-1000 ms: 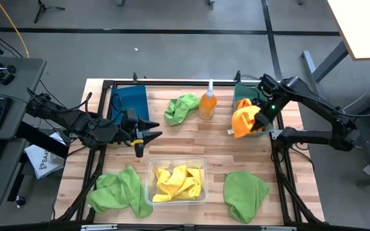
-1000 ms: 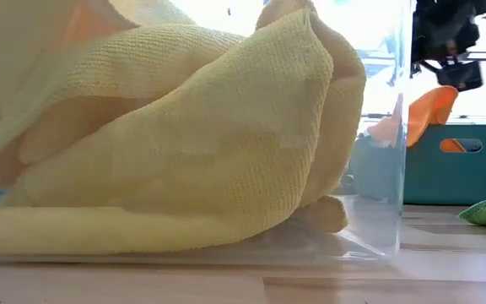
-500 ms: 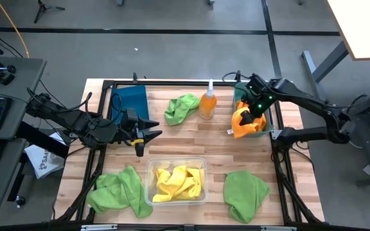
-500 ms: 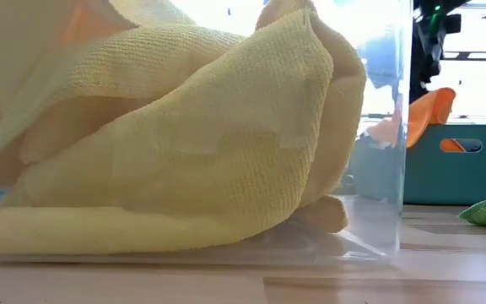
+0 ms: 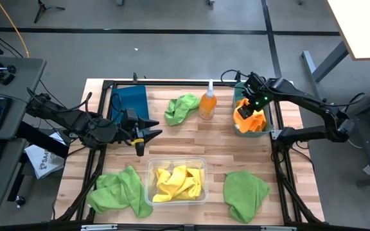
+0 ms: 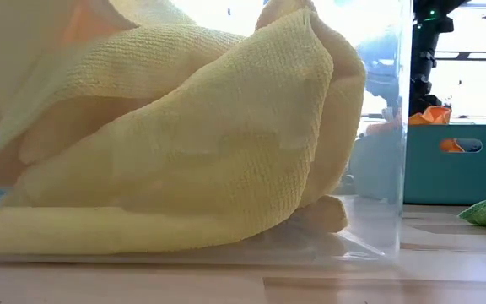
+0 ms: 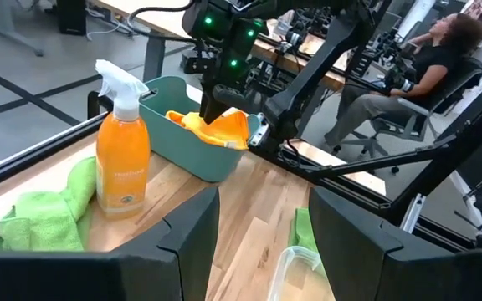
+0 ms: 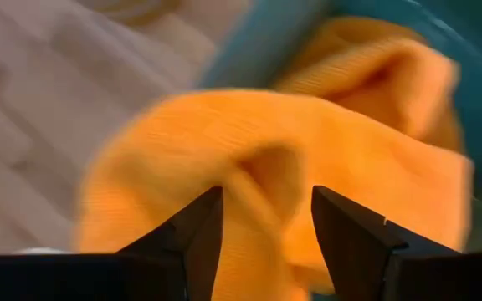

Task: Sort microfiber towel by color & place in baskets
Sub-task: Put the orange microfiber cloth into the green bin

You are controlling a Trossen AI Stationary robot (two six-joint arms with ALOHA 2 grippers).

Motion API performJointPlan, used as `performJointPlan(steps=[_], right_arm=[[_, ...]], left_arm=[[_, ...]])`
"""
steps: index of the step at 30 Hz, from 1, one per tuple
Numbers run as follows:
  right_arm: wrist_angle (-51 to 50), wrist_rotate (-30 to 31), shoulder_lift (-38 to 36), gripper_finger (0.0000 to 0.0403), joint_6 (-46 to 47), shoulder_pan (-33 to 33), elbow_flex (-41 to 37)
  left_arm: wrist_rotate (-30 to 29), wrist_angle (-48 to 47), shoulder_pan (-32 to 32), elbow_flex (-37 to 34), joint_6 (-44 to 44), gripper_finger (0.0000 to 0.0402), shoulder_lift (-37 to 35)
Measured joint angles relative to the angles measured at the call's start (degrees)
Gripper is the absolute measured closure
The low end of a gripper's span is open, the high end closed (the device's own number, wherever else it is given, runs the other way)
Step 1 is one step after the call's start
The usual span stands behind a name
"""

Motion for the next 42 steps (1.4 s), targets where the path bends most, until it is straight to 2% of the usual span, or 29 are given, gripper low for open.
performJointPlan(steps=[2,6,16,23,26,28,32,38,42], right_arm=[[0.81,0.31,0.0,0.023,-0.2,0.01,0.0],[0.01,6.28,0.13,0.0231,0.23,-0.19,-0.16],[2.93,6.49,0.15,0.0231,2.84,-0.44,-12.39],[2.87,24.65,0.13,0.0231,8.14,-0.42,-13.43],[3.4,29.65,0.09,0.0231,10.64,-0.22,-11.1],[3.99,27.43,0.09,0.0231,10.5,-0.08,-9.51],[7.19,17.37,0.06,0.0231,9.15,-0.04,-8.52],[10.36,17.3,0.15,0.0231,13.71,-0.35,-12.3],[9.73,15.62,-0.45,0.0231,13.65,-1.84,-10.82]], left_arm=[[-0.01,0.0,0.0,0.0,-0.04,0.0227,0.0],[-0.01,0.0,0.0,0.0,-0.05,0.0227,0.0],[-0.14,-0.15,0.0,0.0,0.22,0.0227,0.35],[-0.34,-0.09,1.15,0.0,0.24,0.0227,1.28],[-0.19,0.1,1.71,0.0,-0.08,0.0227,1.39],[-0.14,0.03,1.98,0.0,-0.09,0.0227,1.51],[-0.13,0.09,1.99,0.0,-0.1,0.0227,1.49],[-0.12,0.07,1.99,0.0,-0.11,0.0227,1.51],[0.75,0.11,1.99,0.0,-0.21,0.0227,1.51]])
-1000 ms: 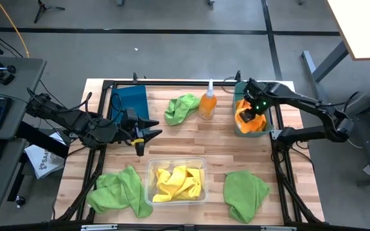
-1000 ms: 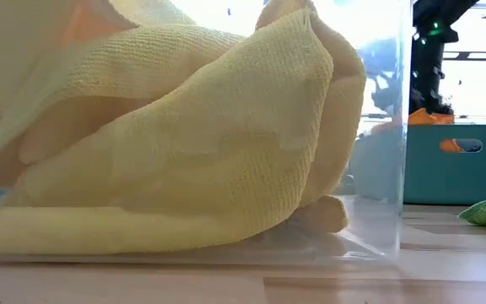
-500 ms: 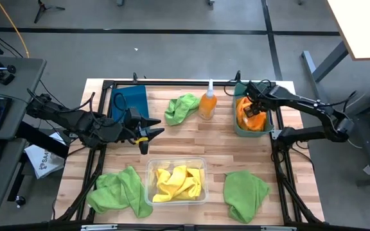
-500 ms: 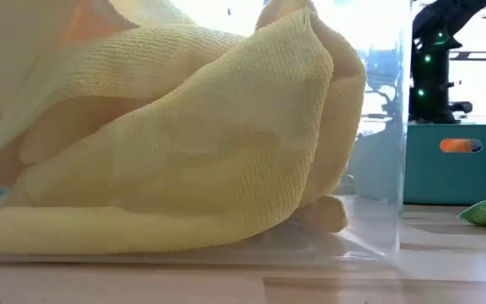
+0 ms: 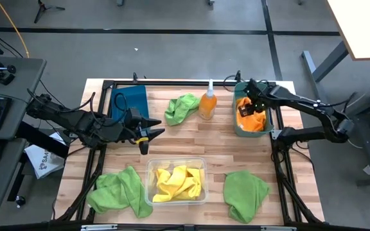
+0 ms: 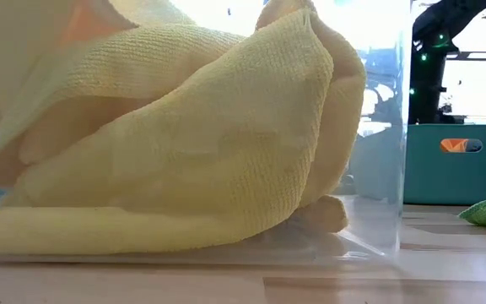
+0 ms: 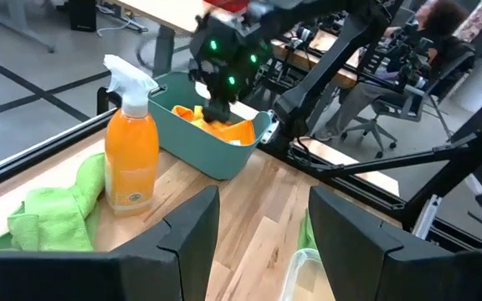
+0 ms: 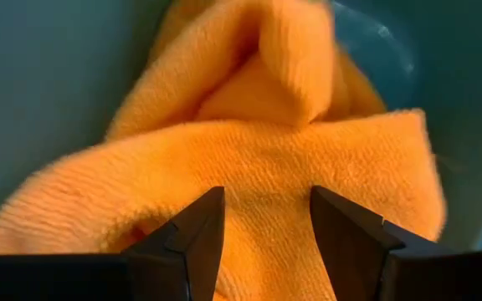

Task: Sort microfiber towel by color & place in baskets
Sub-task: Put the orange microfiber cloth into the green bin, then put the bottom right green microfiber cloth into the blue bin

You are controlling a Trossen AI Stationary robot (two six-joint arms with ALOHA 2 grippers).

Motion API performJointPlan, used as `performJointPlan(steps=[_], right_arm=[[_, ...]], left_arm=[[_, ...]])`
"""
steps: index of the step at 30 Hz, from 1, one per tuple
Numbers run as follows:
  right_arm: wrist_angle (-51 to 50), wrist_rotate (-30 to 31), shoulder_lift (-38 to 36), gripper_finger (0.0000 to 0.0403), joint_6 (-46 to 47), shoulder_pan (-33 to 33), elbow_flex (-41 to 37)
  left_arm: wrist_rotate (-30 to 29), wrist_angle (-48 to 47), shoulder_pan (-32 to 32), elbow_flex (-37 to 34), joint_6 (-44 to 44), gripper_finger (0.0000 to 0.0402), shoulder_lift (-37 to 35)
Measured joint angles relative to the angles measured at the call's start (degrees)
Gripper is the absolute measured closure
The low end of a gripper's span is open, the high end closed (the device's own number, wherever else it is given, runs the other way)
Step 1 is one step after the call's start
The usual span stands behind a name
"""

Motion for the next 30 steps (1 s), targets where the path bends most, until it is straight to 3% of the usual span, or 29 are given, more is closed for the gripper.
performJointPlan(steps=[7,9,13,15,17,25,30], right_arm=[[-2.45,-0.47,-8.26,0.0231,-1.97,-0.61,12.84],[-2.48,-5.27,-10.81,0.0231,-0.88,0.35,15.85],[-3.84,-24.17,-14.4,0.0231,3.0,5.87,17.79],[-5.88,-29.92,-15.84,0.0231,7.82,11.87,16.88],[-8.41,-30.69,-17.03,0.0231,13.61,20.02,14.92],[-7.77,-25.0,-16.63,0.0231,40.6,56.59,6.44],[-0.39,-21.83,-11.65,0.0209,52.81,72.0,2.29]], left_arm=[[1.07,-0.05,0.0,0.0,0.05,0.0227,0.0],[1.07,-0.11,0.0,0.0,0.11,0.0227,0.0],[4.12,-0.45,-0.02,0.0,1.2,0.0227,0.0],[5.35,-0.95,-0.02,0.0,1.55,0.0227,0.0],[5.36,-1.93,-0.04,0.0,1.56,0.0227,0.0],[5.31,-4.68,0.68,-0.02,1.59,0.0227,-0.3],[5.73,-4.87,0.68,-0.02,1.62,0.0227,-0.53]])
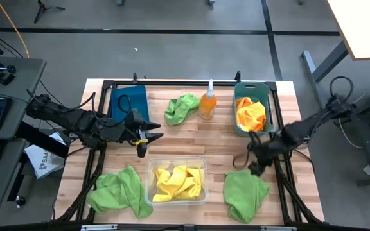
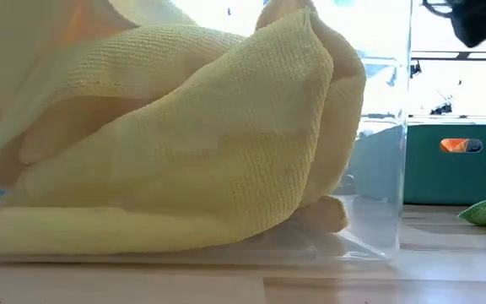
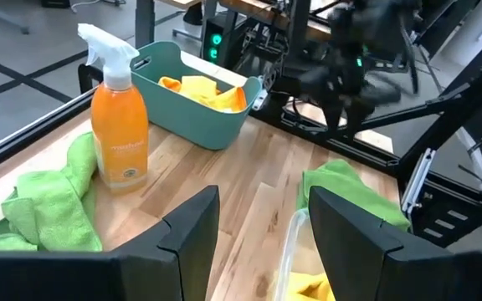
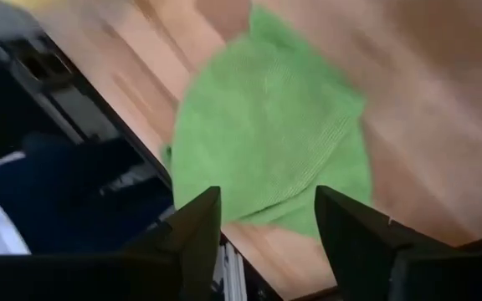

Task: Sort microfiber towel by color & place in baskets
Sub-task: Put the bottom right green microfiber cloth into the blue bin

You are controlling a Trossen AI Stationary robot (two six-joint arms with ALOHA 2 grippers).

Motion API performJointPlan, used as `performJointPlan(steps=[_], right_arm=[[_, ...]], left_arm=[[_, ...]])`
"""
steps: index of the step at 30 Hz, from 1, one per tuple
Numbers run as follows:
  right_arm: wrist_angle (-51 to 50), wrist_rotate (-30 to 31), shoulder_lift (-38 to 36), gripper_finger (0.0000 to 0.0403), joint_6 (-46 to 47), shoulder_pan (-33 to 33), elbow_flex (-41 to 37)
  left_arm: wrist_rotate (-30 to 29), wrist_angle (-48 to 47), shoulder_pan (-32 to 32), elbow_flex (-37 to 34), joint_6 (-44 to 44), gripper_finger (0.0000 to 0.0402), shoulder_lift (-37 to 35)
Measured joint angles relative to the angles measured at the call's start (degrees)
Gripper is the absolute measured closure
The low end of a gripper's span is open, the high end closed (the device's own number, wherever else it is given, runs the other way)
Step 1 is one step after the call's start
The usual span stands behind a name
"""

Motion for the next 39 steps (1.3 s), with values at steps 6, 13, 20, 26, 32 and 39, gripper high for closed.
performJointPlan(steps=[6,13,20,26,32,39], right_arm=[[9.23,0.84,10.79,0.016,5.35,9.32,-2.75],[8.63,3.2,22.99,0.0128,10.95,10.49,-2.66],[12.95,2.75,33.32,0.0128,11.88,10.9,-2.05],[13.51,-1.19,35.43,0.0218,6.35,10.07,-0.75],[5.48,6.89,28.43,0.0377,-0.46,3.65,6.0],[0.71,33.2,16.39,0.0393,-8.04,-7.45,19.48]], left_arm=[[0.46,-0.64,0.0,0.0,-0.05,0.0227,-0.03],[0.48,-0.83,0.0,0.0,-0.09,0.0227,-0.03],[1.94,0.64,0.0,0.25,-0.54,0.0227,-0.14],[7.32,9.61,-0.04,8.48,11.91,0.0227,-3.56],[6.89,8.29,-0.2,11.48,19.55,0.0227,-7.24],[-1.11,-5.22,-0.15,11.54,14.07,0.0227,-8.46]])
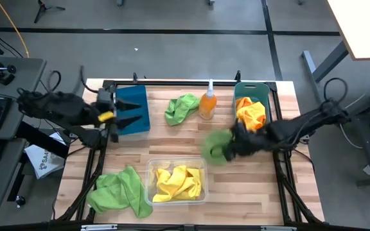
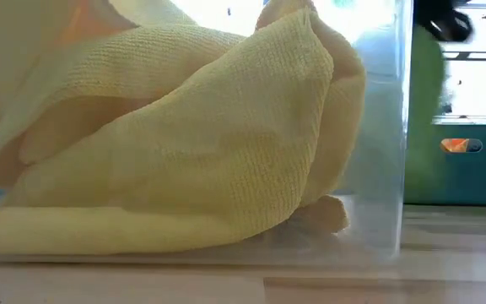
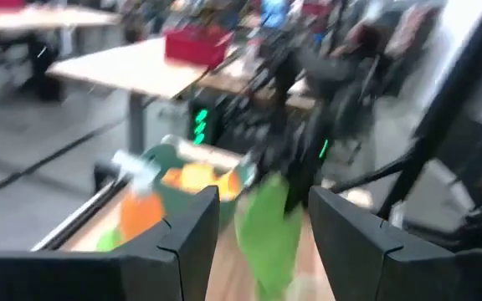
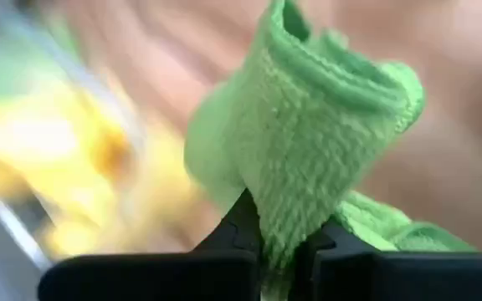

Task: Sort microfiber towel by color & place in baskets
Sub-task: Put the bottom right green microfiber cloth into the blue bin

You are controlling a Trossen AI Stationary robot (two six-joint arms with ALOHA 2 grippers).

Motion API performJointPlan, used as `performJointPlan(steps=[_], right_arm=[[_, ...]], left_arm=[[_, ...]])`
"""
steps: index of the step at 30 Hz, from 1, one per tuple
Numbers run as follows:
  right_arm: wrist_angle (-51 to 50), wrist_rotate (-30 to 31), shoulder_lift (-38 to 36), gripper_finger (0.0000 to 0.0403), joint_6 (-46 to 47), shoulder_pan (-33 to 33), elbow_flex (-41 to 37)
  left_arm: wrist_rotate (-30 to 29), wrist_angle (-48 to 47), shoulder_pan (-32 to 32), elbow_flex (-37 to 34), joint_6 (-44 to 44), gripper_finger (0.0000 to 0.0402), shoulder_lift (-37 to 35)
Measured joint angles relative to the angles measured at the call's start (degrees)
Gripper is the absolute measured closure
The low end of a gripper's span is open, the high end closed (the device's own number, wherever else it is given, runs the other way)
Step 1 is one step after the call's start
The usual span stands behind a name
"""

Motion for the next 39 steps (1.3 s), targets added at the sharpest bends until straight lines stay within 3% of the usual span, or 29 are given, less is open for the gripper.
performJointPlan(steps=[2,5,10,15,21,25,30,39], right_arm=[[1.26,4.7,-0.86,0.0398,-5.4,-2.97,3.92],[5.36,6.74,0.0,0.0398,-15.09,-7.15,8.84],[17.89,2.69,5.53,0.04,-29.61,-11.97,12.47],[29.29,-3.57,11.84,0.0401,-38.14,-13.64,16.4],[28.78,-6.49,15.34,0.0402,-43.33,-13.6,22.91],[27.88,-8.44,15.4,0.0402,-45.33,-13.62,24.53],[25.67,-8.68,14.5,0.0402,-45.63,-13.43,24.53],[25.61,-8.69,14.5,0.0402,-46.6,-12.85,24.51]], left_arm=[[-0.66,-3.25,0.0,-0.04,-2.5,0.0227,0.98],[-1.75,-6.43,-0.04,-0.04,-4.62,0.0227,2.56],[-3.86,-5.04,0.28,-1.17,-4.02,0.0227,7.53],[-1.11,3.26,1.01,-4.21,-1.55,0.0227,12.44],[2.16,8.22,1.66,-4.44,-1.53,0.0227,17.98],[0.22,9.27,1.66,-4.44,-0.66,0.0227,20.17],[-3.79,9.61,1.7,-4.44,-1.57,0.0221,19.7],[-2.67,8.53,2.0,-1.95,4.02,0.018,18.96]])
